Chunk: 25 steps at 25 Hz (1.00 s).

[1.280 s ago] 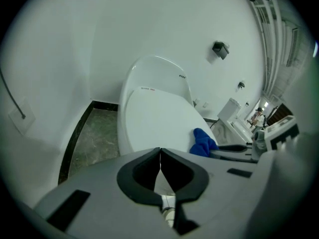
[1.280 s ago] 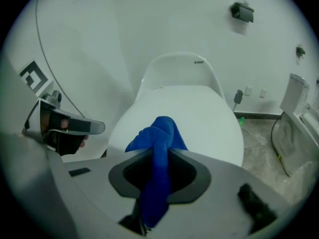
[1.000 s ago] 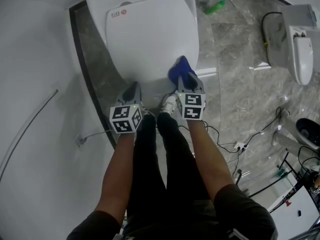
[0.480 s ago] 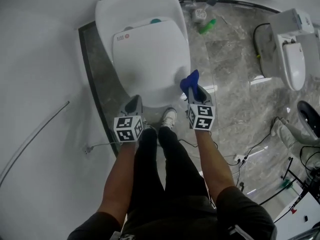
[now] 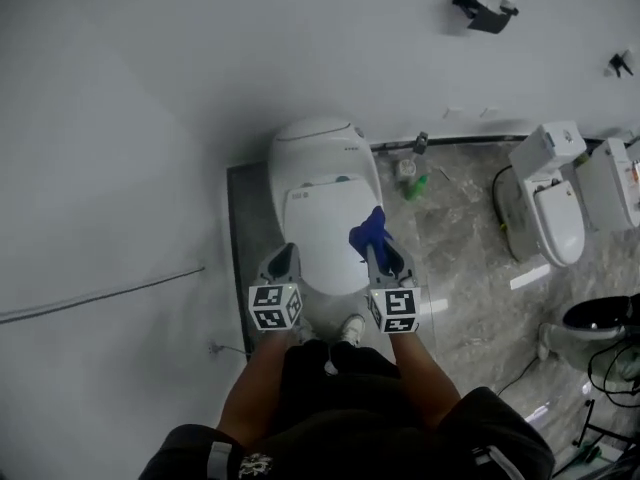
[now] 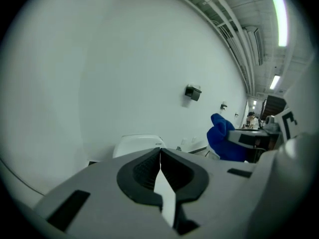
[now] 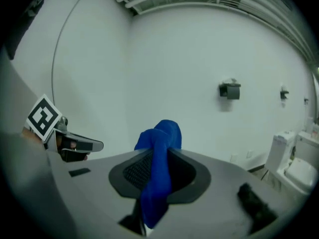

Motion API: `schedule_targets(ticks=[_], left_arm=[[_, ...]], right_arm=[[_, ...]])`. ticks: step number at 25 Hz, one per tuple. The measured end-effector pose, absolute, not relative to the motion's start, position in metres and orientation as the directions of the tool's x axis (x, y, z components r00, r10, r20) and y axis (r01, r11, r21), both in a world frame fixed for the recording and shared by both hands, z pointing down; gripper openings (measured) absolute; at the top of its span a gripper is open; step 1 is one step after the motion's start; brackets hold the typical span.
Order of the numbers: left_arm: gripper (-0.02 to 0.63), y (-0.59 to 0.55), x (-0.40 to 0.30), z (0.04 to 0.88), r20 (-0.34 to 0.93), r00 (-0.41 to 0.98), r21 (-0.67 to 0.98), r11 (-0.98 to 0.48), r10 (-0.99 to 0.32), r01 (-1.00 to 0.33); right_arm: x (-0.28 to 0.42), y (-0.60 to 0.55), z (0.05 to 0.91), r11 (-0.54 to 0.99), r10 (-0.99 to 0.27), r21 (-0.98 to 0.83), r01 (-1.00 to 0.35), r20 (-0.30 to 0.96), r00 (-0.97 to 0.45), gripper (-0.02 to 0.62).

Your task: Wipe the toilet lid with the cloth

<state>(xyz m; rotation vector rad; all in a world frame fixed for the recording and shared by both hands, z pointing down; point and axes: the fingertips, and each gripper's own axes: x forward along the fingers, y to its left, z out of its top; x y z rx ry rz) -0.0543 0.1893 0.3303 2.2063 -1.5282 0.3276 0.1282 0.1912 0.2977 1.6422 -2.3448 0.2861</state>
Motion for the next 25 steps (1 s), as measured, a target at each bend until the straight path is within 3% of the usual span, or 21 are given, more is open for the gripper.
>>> schedule_targets(ticks=[8,16,25], left_arm=[[0.012,0.173,-0.049,0.238,0.339,0.343,0.18,-0.298,-0.876,-0.938],[0.012,0.163,-0.024,0.186,0.261,0.375,0.065,-0.372,-0.889,-0.926],[0.014,0.152,0.005,0.165,0.236,0.393,0.045,-0.394,-0.889,-0.918]], right_arm=[[0.099,0.175,0.194,0.407,-0.903,0.094,-0.909,0.194,-0.384,0.078],[0.097,0.173,0.153,0.425,-0.904,0.1,-0.9,0.096,-0.417,0.078],[0.108,0.164,0.127,0.437,-0.899,0.129,-0.89,0.054,-0.434,0.078]])
